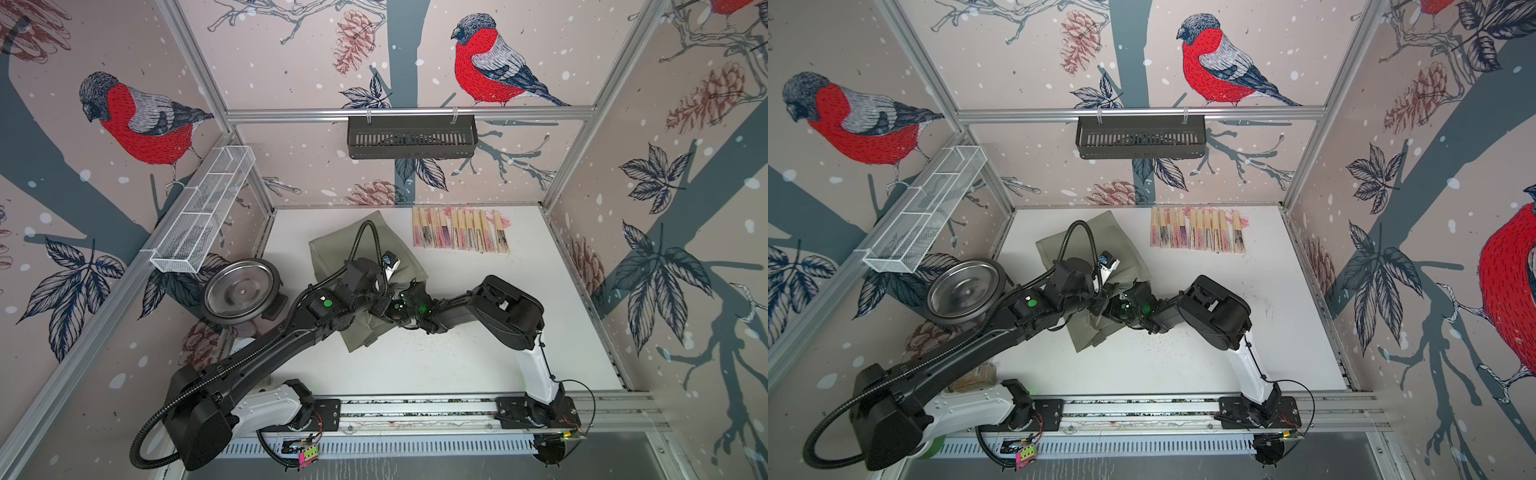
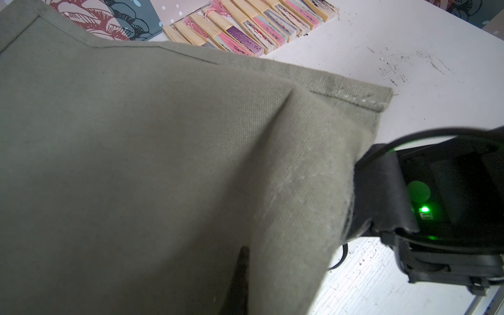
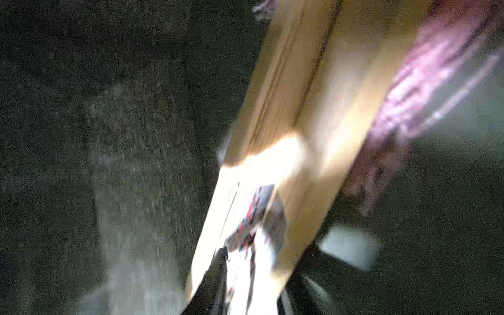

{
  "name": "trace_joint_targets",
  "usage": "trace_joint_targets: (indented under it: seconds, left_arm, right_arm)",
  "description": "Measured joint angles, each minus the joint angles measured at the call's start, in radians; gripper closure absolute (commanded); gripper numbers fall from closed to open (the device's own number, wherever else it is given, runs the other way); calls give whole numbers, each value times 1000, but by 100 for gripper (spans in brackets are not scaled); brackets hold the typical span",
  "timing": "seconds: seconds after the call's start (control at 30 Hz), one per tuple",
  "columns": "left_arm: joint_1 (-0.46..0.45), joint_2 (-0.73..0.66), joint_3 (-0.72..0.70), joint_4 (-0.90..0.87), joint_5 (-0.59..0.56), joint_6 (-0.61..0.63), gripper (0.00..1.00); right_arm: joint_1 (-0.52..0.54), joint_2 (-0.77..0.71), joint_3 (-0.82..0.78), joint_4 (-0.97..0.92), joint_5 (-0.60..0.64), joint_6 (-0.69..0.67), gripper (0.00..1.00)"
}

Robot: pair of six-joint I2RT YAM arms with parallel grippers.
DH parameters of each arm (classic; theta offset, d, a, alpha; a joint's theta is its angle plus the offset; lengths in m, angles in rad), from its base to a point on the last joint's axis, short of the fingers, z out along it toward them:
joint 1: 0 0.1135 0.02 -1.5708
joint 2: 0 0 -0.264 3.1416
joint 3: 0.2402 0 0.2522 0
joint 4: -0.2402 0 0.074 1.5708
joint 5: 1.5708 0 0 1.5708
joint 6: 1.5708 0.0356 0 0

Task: Take out the folding fans from the tote bags
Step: Pick up the folding fan from the canvas bag.

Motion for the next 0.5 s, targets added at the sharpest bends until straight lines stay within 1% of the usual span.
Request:
trace_joint_targets:
  seconds: [0.1,0.23,0.33,0.5]
  left_arm:
    - [0,0,0,0,0,0,100]
    - [0,0,0,0,2,0,100]
    - [0,-1,0,0,5,0,100]
    - [0,-5,0,4,5,0,100]
  right_arm:
    - [-1,9,-2,19,1,19,84]
    - [-1,-28,-41,20,-1,38,87]
    - [-6,-101,-88,-5,-5,35,88]
    - [-21,-231,-153,-73,-8,-16,88]
